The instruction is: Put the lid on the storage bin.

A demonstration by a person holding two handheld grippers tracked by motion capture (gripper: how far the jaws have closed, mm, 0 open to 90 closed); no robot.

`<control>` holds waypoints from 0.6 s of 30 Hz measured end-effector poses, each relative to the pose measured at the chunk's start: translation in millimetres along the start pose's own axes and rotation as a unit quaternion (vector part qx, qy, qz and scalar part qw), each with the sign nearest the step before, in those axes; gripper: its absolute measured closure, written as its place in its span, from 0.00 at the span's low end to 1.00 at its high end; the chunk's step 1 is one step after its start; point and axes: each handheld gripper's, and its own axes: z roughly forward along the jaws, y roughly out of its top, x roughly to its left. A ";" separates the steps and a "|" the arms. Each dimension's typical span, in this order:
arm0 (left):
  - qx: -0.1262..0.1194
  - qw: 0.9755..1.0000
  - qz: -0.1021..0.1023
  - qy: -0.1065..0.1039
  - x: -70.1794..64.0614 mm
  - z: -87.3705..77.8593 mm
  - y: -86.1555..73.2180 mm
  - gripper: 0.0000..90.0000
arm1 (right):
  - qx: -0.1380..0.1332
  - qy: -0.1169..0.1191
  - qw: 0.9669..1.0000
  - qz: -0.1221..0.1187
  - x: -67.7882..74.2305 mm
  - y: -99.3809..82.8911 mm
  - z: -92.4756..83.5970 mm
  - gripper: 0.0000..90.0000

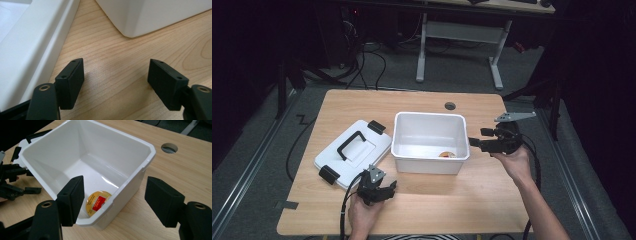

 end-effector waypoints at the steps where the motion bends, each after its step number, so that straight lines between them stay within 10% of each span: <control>1: 0.000 1.000 0.000 0.000 0.0 0.0 0.0 0.33 | -0.005 0.001 1.000 0.006 -0.9 -2.4 -2.0 0.37; 18: 0.001 1.000 0.000 0.000 -0.1 0.0 0.1 0.33 | -0.050 -0.013 0.997 0.059 -21.3 -49.4 -16.6 0.38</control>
